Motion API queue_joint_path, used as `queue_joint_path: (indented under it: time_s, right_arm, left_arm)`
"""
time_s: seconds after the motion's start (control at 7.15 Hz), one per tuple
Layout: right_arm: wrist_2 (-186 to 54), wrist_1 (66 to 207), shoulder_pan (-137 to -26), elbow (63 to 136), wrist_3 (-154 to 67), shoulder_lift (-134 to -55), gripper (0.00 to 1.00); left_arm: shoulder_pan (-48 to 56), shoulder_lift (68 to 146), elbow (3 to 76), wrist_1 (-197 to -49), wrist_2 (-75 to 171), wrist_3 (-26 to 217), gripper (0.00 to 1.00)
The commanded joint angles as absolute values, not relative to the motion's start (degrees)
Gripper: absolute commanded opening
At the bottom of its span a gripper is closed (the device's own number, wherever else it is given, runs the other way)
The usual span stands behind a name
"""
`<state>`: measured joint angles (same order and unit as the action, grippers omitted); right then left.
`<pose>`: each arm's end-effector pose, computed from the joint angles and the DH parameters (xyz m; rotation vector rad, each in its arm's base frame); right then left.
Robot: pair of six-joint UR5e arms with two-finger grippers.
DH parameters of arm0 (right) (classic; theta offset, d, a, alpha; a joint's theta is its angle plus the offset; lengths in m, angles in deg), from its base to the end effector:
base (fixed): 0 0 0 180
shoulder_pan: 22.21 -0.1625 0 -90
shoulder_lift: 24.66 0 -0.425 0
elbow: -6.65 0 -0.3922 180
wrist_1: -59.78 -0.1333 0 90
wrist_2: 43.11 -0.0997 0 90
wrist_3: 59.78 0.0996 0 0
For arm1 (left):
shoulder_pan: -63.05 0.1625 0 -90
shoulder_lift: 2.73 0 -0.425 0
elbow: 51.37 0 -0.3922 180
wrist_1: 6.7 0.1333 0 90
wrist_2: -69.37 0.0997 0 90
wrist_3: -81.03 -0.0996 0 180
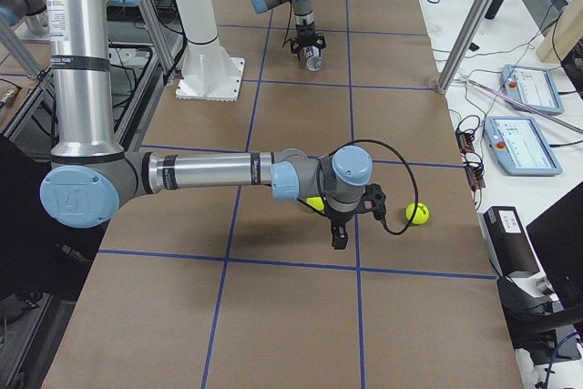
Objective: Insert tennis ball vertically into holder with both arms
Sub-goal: 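Hold the can with the left gripper and lift it slightly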
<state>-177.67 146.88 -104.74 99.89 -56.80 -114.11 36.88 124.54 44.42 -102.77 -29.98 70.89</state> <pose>-0.0025 -0.5067 0.6204 0.0396 -0.7841 -0.1197 0.5618 -0.4066 0.2218 0.7479 0.5633 1.2732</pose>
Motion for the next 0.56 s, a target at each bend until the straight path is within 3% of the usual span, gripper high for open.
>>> queue_joint_path:
  time_s: [0.0,0.42]
  right_arm:
    - [-177.7,146.9,-104.7,100.0,-56.8,-114.1,0.99]
    - [-177.7,146.9,-104.7,100.0,-56.8,-114.1,0.99]
  left_arm:
    - [36.8,126.6,41.9,-102.9,-28.4,71.1,0.99]
    - [36.8,126.6,40.9,-103.1,-26.8,70.8,0.99]
